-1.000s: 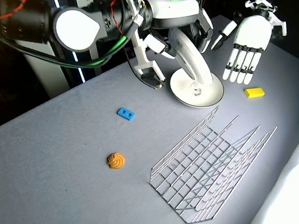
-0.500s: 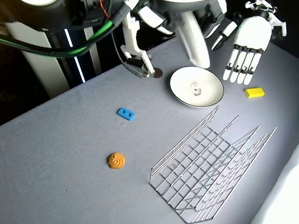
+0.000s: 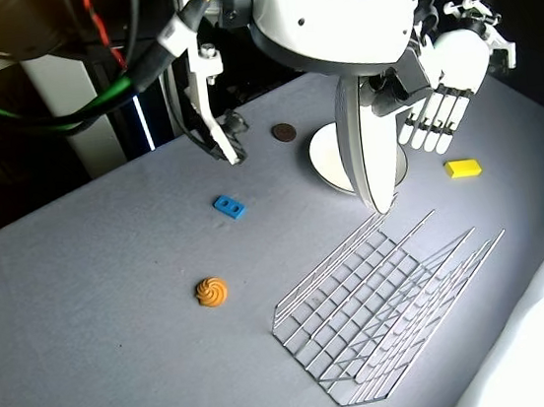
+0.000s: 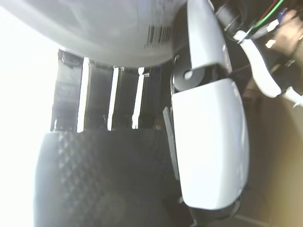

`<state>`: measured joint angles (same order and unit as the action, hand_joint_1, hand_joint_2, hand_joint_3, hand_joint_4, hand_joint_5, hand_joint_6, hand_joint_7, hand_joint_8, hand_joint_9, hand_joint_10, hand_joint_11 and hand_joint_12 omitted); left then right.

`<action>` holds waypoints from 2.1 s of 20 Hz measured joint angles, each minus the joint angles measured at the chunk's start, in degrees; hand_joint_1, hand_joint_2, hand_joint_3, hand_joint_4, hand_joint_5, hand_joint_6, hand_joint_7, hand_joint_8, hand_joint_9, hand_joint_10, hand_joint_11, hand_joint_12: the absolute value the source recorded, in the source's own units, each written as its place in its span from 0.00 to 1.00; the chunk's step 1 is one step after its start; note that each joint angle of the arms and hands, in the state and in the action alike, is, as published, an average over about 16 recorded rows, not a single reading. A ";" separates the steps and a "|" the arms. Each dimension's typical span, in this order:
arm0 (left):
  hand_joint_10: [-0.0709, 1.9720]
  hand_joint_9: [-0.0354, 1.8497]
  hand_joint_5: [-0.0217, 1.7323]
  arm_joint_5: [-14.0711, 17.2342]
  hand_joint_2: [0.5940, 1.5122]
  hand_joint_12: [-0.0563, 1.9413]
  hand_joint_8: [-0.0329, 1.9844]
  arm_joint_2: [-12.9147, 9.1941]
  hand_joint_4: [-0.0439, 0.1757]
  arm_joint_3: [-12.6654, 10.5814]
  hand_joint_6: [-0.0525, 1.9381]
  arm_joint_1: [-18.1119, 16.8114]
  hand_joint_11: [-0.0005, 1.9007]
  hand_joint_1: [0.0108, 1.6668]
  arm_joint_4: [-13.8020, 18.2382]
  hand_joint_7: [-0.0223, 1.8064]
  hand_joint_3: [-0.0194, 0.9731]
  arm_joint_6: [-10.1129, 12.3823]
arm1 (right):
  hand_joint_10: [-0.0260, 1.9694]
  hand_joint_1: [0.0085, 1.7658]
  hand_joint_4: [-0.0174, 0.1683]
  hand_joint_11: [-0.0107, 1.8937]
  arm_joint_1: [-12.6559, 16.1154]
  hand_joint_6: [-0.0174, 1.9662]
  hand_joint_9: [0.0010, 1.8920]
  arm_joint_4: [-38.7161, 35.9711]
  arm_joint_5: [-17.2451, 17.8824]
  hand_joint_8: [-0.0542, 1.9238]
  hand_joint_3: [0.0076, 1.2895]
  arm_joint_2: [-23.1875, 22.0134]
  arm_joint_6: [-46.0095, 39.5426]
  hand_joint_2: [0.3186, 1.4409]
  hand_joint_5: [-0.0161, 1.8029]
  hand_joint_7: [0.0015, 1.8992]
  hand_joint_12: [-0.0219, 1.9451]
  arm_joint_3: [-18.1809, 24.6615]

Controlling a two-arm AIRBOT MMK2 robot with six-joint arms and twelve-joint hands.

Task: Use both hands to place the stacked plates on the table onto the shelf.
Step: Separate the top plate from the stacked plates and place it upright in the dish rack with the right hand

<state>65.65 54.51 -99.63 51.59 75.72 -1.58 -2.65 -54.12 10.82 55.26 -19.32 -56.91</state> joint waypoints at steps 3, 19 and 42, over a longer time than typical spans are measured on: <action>0.04 0.03 0.02 0.26 0.62 0.03 0.02 0.01 0.22 0.13 0.03 -0.04 0.01 0.00 0.07 0.02 0.04 0.20 | 0.35 0.69 0.07 0.40 0.65 0.42 0.59 0.19 -2.14 0.47 0.00 -0.44 -3.31 0.61 0.55 0.58 0.67 -1.71; 0.04 0.03 0.02 0.70 0.63 0.03 0.02 0.80 0.22 0.53 0.03 0.25 0.01 0.00 1.52 0.02 0.03 1.35 | 0.38 0.69 0.07 0.42 0.96 0.42 0.58 -7.91 1.21 0.47 0.00 -0.64 -18.42 0.61 0.55 0.58 0.67 -8.71; 0.04 0.03 0.02 0.59 0.64 0.03 0.02 1.53 0.19 1.84 0.03 2.35 0.01 0.00 2.90 0.02 0.03 1.55 | 0.38 0.70 0.07 0.41 -2.24 0.42 0.58 -19.90 3.40 0.46 0.00 5.77 -40.32 0.62 0.54 0.59 0.67 -20.78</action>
<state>66.24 56.04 -97.79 53.94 78.62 -0.04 -4.89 -74.02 14.22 61.03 -59.64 -77.68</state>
